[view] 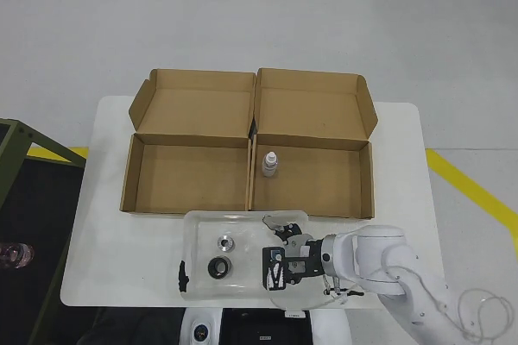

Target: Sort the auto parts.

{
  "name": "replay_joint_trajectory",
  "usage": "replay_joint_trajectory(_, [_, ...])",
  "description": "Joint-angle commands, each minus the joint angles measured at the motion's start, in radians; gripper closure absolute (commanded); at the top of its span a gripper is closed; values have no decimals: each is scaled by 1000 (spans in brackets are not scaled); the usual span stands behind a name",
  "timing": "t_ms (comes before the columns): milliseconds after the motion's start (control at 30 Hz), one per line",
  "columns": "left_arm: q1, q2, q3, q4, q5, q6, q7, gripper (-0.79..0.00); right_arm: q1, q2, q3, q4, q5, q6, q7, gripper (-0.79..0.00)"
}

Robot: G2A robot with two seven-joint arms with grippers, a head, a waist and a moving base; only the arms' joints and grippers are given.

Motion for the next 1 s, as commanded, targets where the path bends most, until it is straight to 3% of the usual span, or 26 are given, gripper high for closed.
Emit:
replay_joint_trajectory(0, [0, 0, 0, 0, 0, 0, 0, -785, 6, -1, -19, 16, -21, 3, -9, -785])
replay_joint_trajectory(833, [0, 0, 0, 0, 0, 0, 0, -785, 64, -11, -169, 87, -160, 72, 129, -785])
replay_joint_trajectory(967, [0, 0, 0, 0, 0, 0, 0, -785, 73, -14, -189, 103, -164, 79, 144, -690])
